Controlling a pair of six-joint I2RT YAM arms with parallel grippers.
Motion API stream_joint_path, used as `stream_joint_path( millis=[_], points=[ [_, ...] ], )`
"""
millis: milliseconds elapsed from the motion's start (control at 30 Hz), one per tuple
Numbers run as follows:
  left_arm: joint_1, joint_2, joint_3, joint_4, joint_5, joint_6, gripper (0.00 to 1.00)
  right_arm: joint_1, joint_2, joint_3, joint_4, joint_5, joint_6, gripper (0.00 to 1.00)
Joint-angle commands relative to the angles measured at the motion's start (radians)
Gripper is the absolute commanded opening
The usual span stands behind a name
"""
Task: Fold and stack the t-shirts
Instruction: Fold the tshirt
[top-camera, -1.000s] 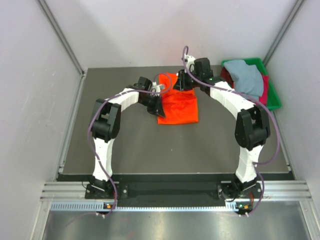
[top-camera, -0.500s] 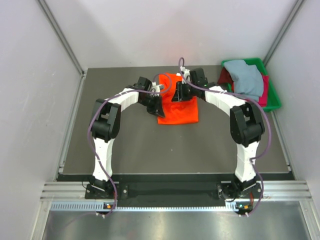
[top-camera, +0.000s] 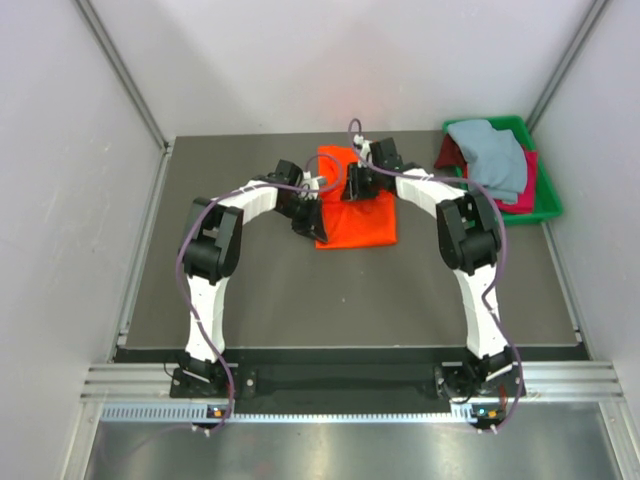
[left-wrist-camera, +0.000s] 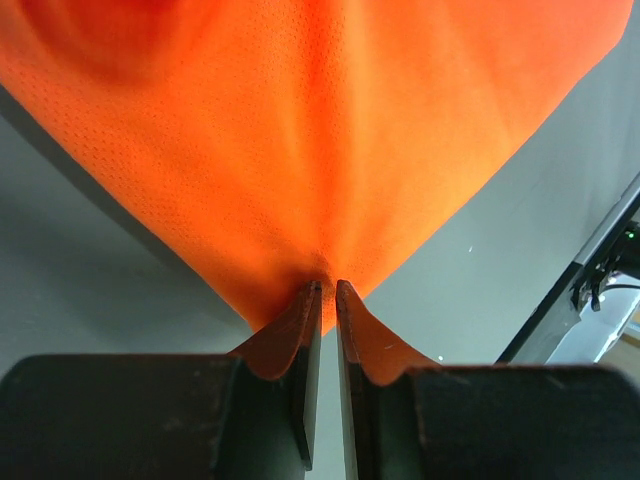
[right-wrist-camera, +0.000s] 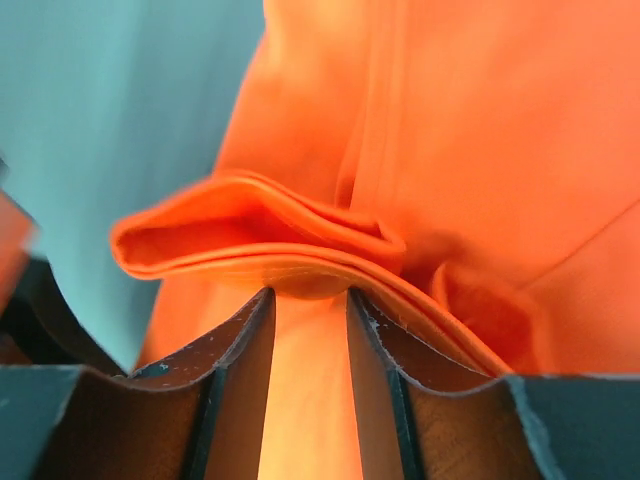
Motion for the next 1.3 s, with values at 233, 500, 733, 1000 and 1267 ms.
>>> stream_joint_path(
  millis=[233,500,733,1000,1267],
  points=[
    [0.001,-0.014,-0.017,0.014,-0.015,0.018,0.17,-0.055,0.052,0.126,0.039,0.087,-0.057,0.37],
    [0.001,-0.081,0.047,-0.038,-0.025,0.044,0.57,-0.055,0.021,0.143,0.037,0.098,-0.106,0.39],
    [0.024,-0.214,0.058,-0.080,-0.031,0.044,0.70,-0.066,-0.147,0.189,0.010,0.130,-0.173,0.61],
    [0.064,-0.192,-0.043,-0.038,-0.002,-0.020,0.66,-0.107,-0.369,-0.099,-0.009,0.076,-0.044,0.62],
    [0.101,-0.141,-0.046,-0.017,0.016,-0.037,0.64,-0.228,-0.495,-0.434,0.010,-0.020,0.044,0.59]
  ],
)
